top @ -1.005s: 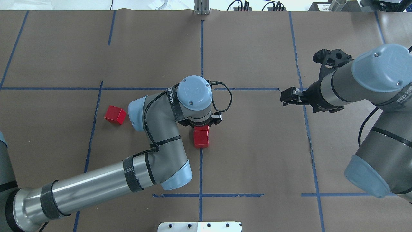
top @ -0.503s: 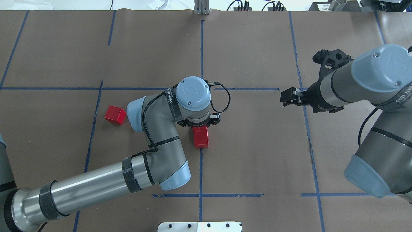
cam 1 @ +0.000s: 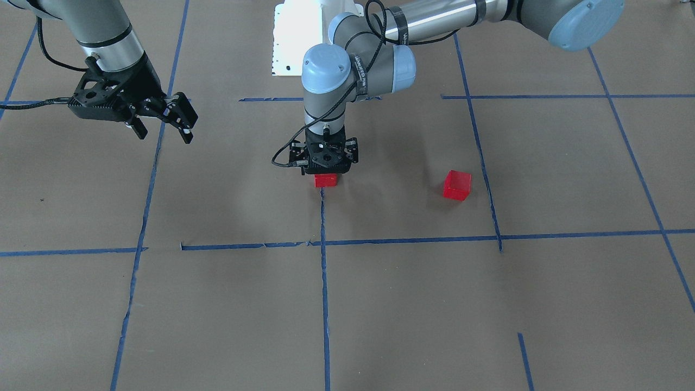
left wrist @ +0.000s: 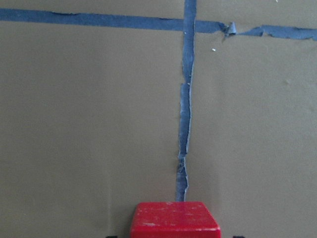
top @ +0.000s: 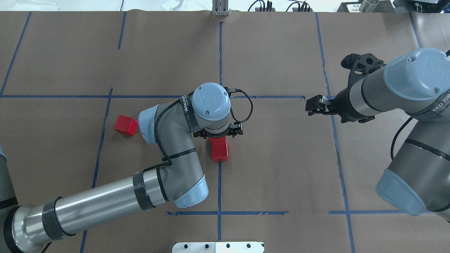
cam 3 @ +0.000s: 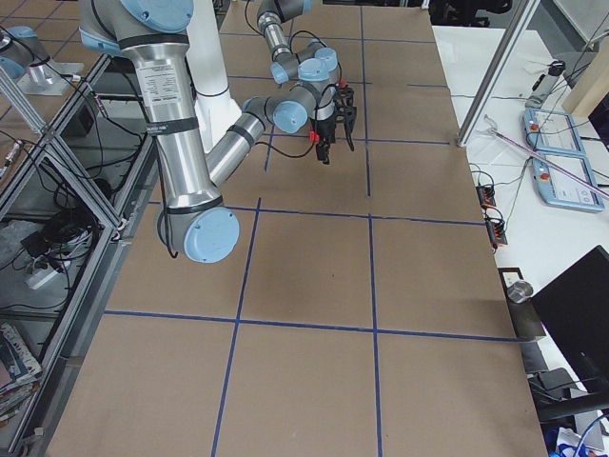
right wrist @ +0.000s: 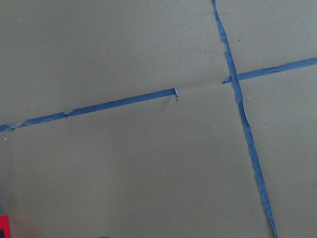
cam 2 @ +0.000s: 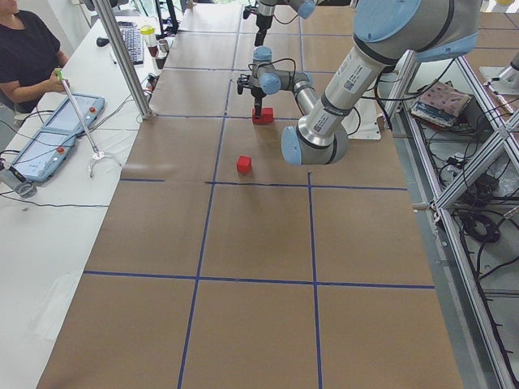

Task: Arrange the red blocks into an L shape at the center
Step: 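Lower the cube against the center cube and open the left gripper, then lift the left gripper and move it over the last red cube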

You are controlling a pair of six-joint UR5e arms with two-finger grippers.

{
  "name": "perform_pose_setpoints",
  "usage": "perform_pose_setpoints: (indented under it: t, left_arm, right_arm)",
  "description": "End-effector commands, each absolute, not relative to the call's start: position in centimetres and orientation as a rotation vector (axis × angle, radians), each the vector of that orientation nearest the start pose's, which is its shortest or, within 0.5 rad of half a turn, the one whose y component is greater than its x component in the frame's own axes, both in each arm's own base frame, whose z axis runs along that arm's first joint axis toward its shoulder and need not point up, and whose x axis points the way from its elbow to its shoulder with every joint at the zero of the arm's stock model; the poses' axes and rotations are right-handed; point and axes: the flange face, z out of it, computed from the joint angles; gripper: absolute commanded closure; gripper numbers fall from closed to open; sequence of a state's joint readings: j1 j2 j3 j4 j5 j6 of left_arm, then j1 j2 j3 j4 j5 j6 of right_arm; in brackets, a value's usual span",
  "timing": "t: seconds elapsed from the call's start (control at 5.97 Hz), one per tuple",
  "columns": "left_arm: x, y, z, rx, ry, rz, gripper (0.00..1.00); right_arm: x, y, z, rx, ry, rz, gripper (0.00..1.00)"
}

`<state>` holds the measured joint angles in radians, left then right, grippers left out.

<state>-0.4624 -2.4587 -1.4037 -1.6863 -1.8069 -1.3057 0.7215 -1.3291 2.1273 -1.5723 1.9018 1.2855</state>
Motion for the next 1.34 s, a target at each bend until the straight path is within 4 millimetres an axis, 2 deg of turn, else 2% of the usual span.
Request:
perform_pose_setpoints:
  t: [0.0, 0.17, 0.34, 0.5, 0.67, 0.84, 1.01, 1.17]
  left_arm:
    - [59.3, -45.0, 13.5, 0.113, 0.887, -0.122, 0.0]
    - [54.4, -46.2, 14.5, 0.127, 0.864, -0.156, 0.0]
    - [49.8, -48.6, 18.1, 0.182, 0.833, -0.125, 0.0]
    - [46.6, -49.8, 22.1, 0.228, 0.787, 0.024, 0.0]
    - [42.7, -51.4, 25.6, 0.207, 0.778, 0.095, 0.0]
    - [40.0, -50.3, 30.1, 0.201, 0.792, 0.151, 0.0]
    - [39.3, -49.1, 33.2, 0.157, 0.823, 0.162, 0.0]
    - [38.6, -49.3, 33.7, 0.122, 0.842, 0.155, 0.0]
  right_arm:
    - [-31.5, -41.4, 28.8, 0.107, -0.848, 0.278, 0.0]
    - [-31.1, -41.5, 29.0, 0.106, -0.845, 0.28, 0.0]
    - [-30.3, -40.7, 29.9, 0.099, -0.837, 0.27, 0.0]
    - [-30.3, -40.6, 30.0, 0.099, -0.835, 0.27, 0.0]
    - [-30.5, -40.7, 30.5, 0.092, -0.824, 0.279, 0.0]
    - [-30.9, -40.8, 30.8, 0.088, -0.817, 0.278, 0.0]
    - [-30.9, -40.7, 30.8, 0.087, -0.817, 0.278, 0.0]
    - [-30.8, -40.7, 30.8, 0.085, -0.817, 0.282, 0.0]
